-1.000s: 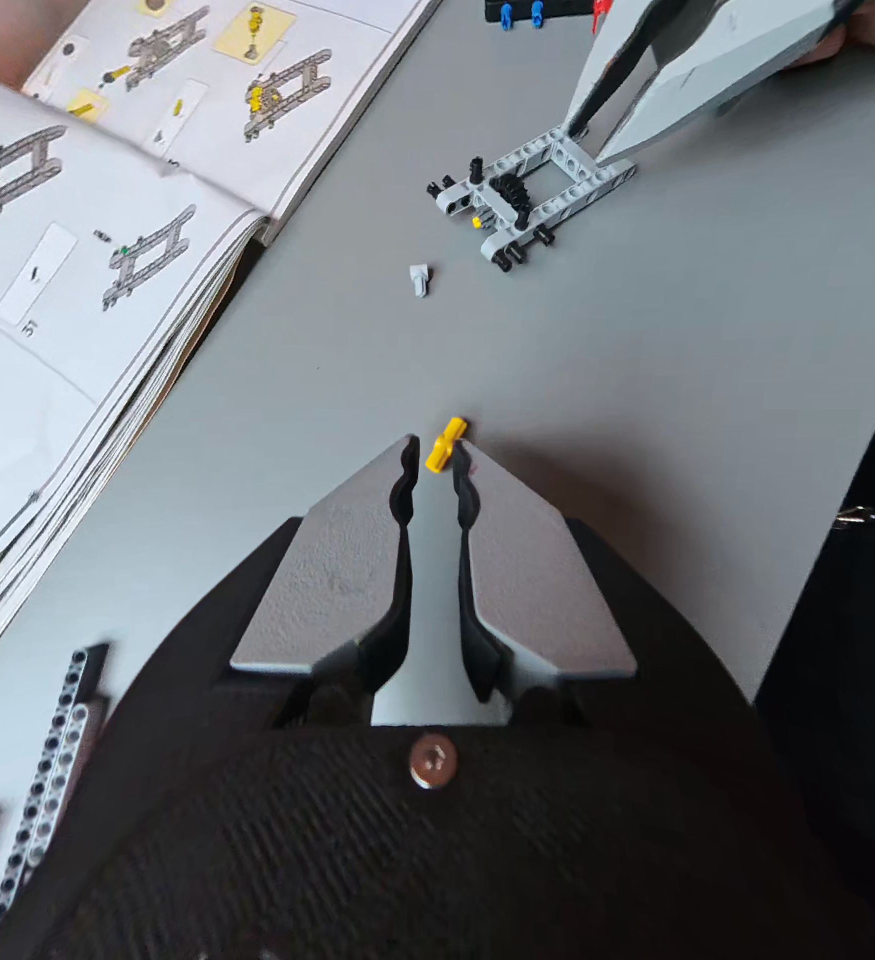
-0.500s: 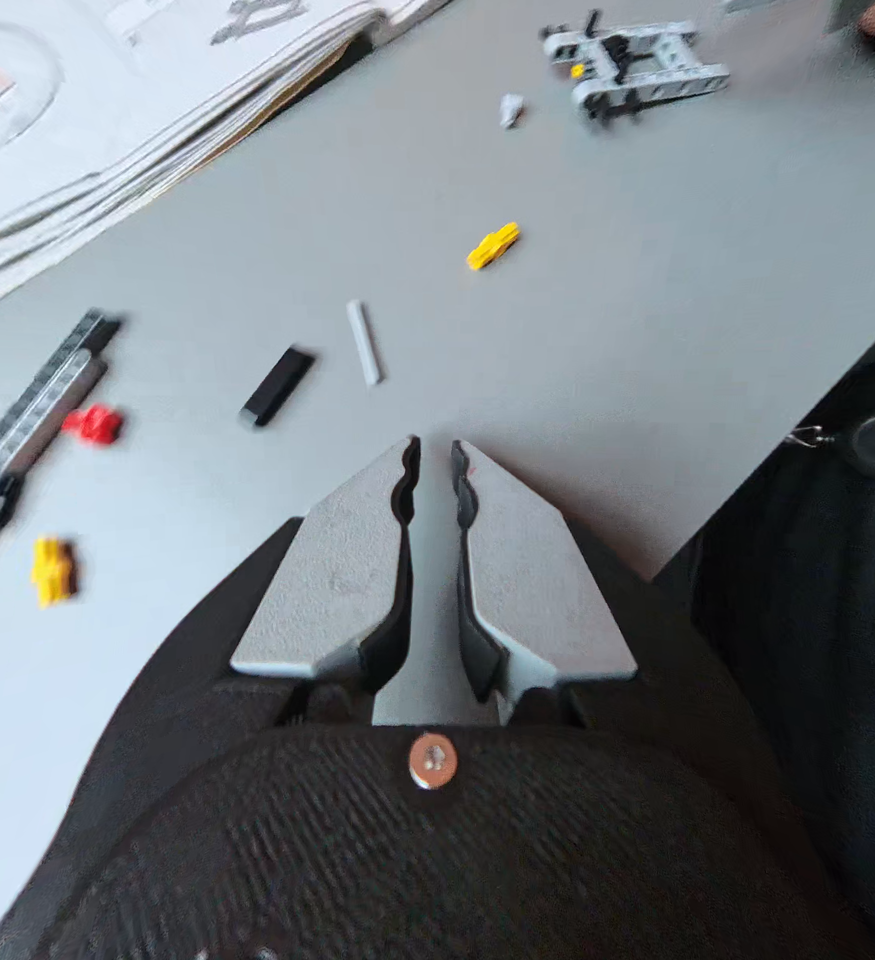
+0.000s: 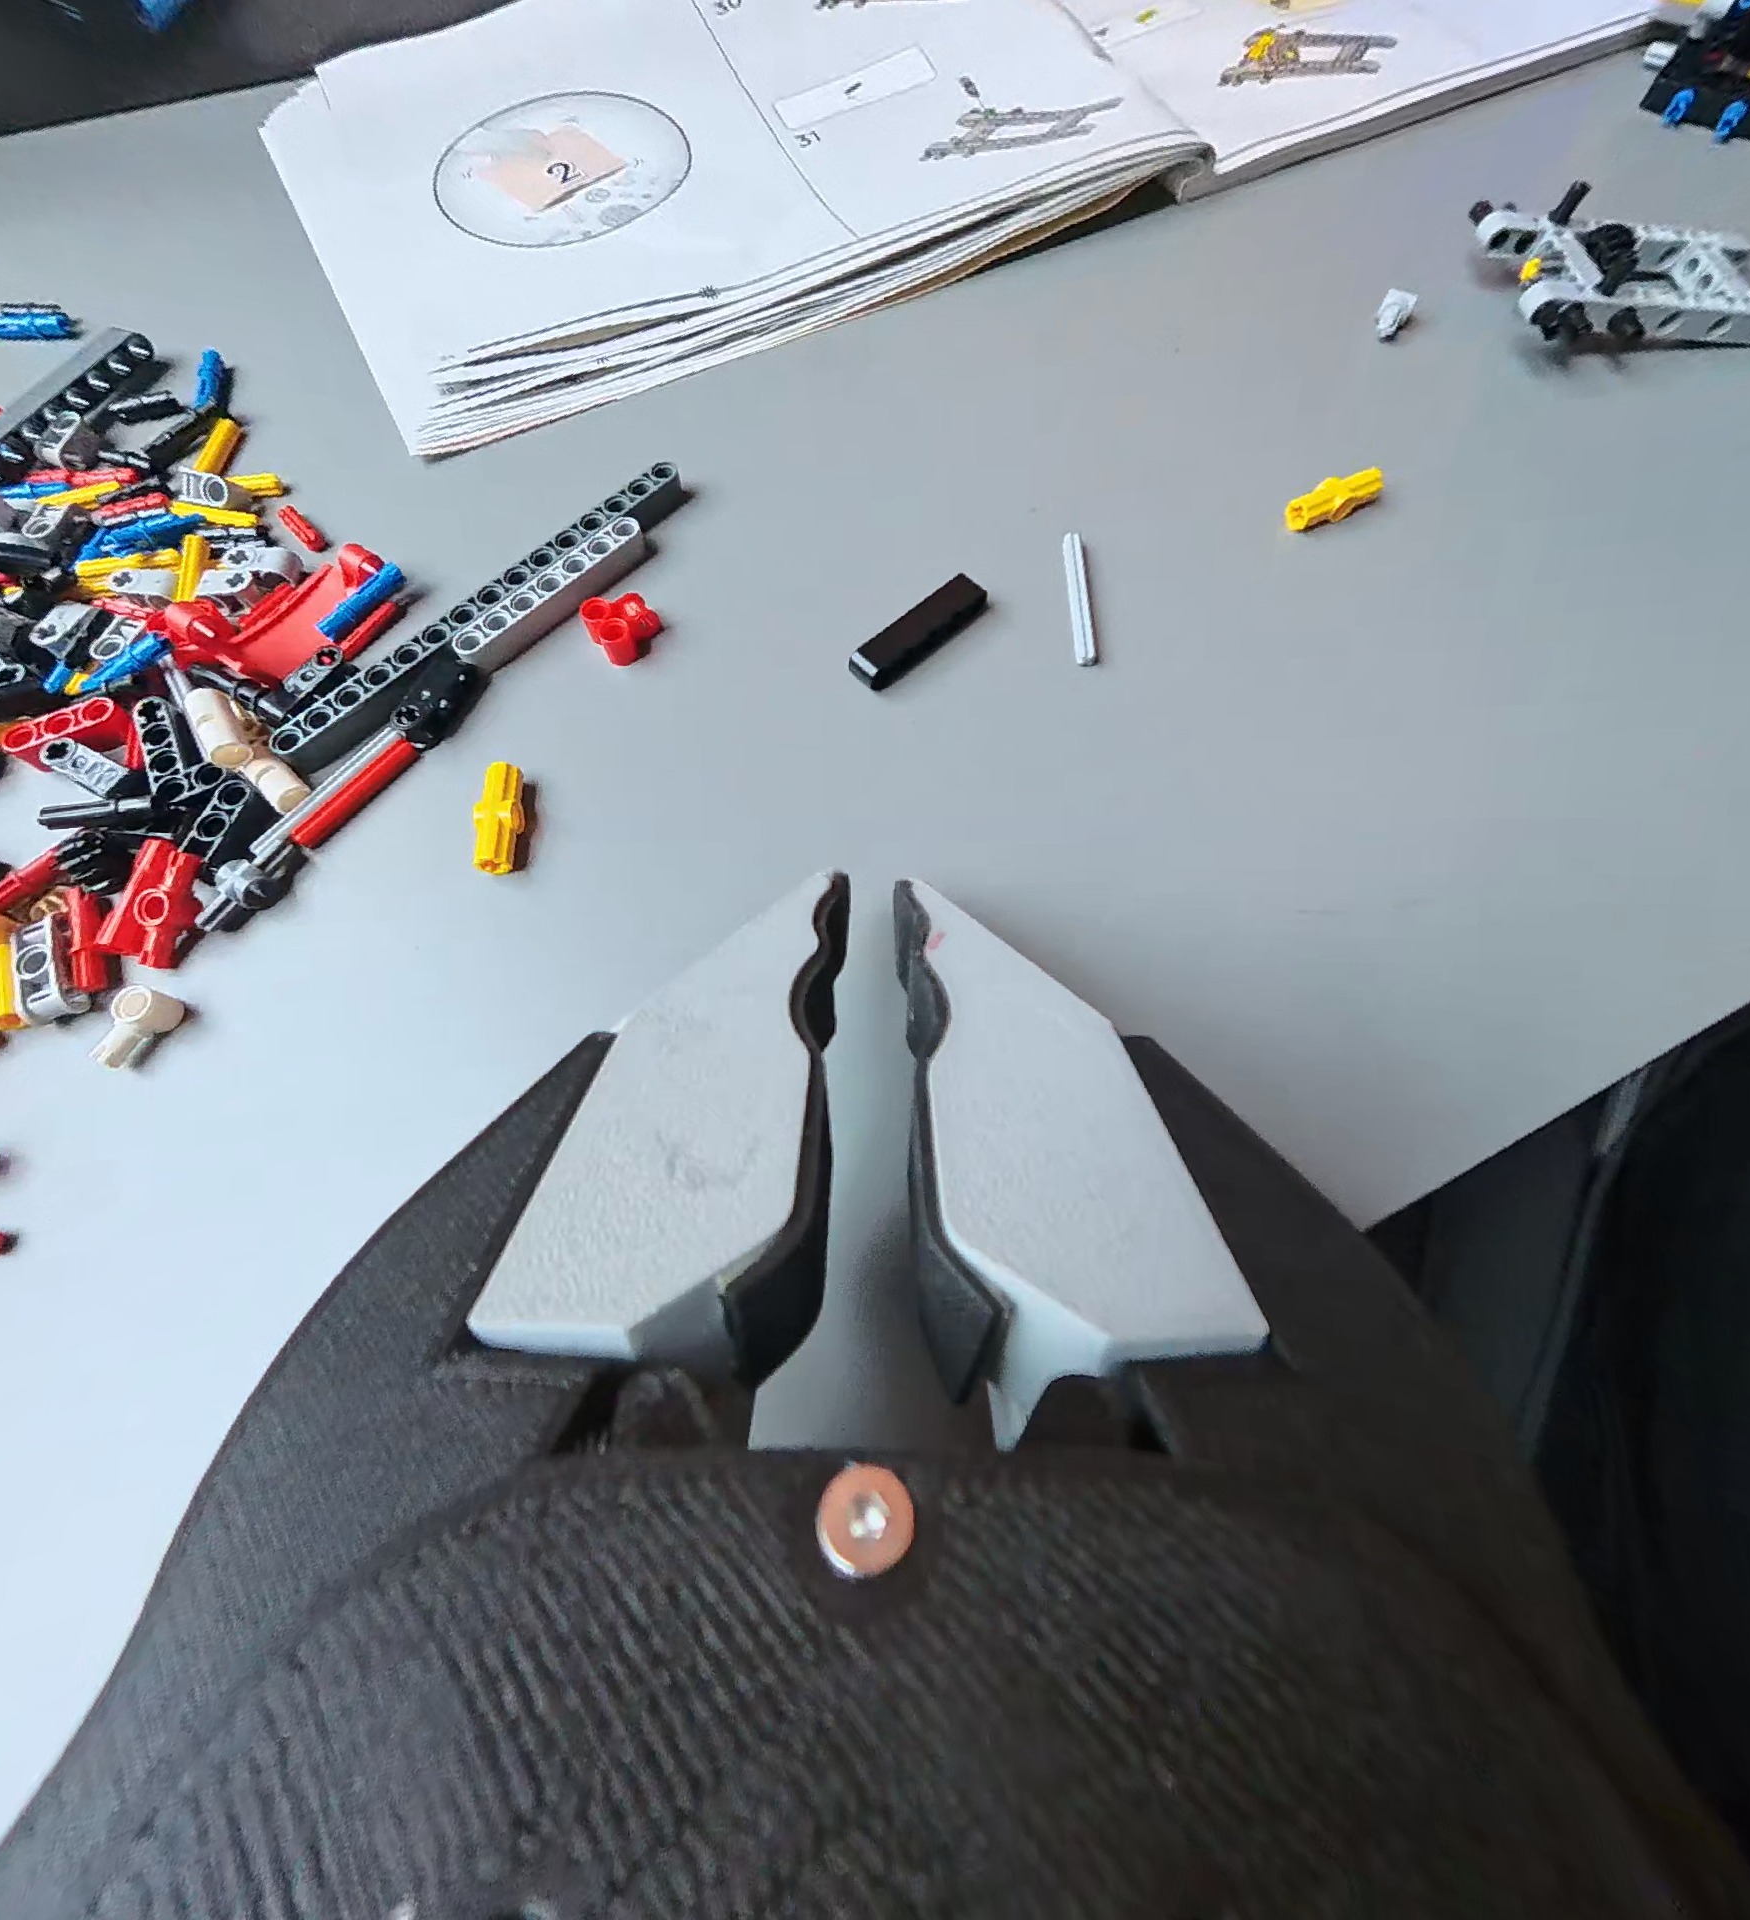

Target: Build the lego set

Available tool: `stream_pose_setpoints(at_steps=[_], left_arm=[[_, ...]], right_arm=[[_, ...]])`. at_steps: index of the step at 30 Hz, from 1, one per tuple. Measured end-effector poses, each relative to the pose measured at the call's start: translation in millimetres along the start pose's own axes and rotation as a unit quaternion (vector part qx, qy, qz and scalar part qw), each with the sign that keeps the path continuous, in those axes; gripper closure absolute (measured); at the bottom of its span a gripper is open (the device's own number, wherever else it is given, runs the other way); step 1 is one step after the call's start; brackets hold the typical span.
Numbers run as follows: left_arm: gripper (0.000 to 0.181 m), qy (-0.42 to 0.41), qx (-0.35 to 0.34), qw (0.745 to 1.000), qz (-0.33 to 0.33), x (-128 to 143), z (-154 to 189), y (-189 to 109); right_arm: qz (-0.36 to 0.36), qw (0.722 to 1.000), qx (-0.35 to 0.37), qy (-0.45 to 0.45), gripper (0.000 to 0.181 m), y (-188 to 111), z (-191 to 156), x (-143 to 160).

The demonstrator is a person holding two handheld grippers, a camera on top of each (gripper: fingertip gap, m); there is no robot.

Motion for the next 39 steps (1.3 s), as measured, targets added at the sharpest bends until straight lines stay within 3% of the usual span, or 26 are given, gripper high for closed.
stream_pose_setpoints(at_steps=[39], left_arm=[[0.179,-0.013,-0.008,1.0,0.012,7.3,-8.4,5.7]], right_arm=[[0.01,1.0,-0.011,0.017,0.172,-1.5,2.2,-1.1]])
Point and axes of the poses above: each gripper's, where its closed fingertips meet, y out along the fingers, x out of its underside, z = x × y across the jaws, the point moved 6 cm from there along -y, back along the fingers, and after that the axes turned 5 degrees about -y, right-handed, at the moved point
